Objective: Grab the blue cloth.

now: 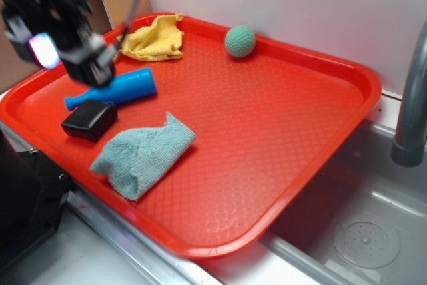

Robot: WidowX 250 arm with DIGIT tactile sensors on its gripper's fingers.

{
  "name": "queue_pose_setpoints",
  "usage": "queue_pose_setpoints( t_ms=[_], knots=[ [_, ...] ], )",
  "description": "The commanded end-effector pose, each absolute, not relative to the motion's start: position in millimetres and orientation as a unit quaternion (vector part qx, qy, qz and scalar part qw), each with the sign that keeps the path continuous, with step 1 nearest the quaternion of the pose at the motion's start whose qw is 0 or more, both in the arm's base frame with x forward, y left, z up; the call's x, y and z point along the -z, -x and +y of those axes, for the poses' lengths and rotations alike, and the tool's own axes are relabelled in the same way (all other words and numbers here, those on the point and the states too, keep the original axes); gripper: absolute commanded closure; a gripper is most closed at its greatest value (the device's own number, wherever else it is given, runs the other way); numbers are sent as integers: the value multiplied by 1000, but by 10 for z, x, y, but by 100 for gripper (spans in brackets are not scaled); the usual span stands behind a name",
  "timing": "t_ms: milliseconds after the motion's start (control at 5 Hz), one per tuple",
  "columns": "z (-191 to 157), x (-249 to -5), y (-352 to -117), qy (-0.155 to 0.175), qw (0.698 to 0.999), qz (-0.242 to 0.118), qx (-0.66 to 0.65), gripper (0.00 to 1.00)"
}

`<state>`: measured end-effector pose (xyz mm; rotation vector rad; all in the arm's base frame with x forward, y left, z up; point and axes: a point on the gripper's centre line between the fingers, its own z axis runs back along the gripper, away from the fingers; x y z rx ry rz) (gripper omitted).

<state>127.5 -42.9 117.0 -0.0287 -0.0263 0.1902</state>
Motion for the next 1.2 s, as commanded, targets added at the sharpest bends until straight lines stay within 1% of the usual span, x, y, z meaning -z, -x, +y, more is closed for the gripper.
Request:
queue_pose_setpoints(
  t_ms=[0,200,400,600,800,1000],
  knots=[
    [-571,-574,-1466,11,998,-4,-62,0],
    [-652,-327,-1481,1,999,6,-49,0],
    [-722,-181,-1523,-3,1000,11,-29,0],
    [-762,-125,-1504,-7,999,12,-29,94],
    [-772,-139,-1449,-7,999,9,-38,100],
    [-700,-185,-1496,-4,999,15,-41,100]
  ],
)
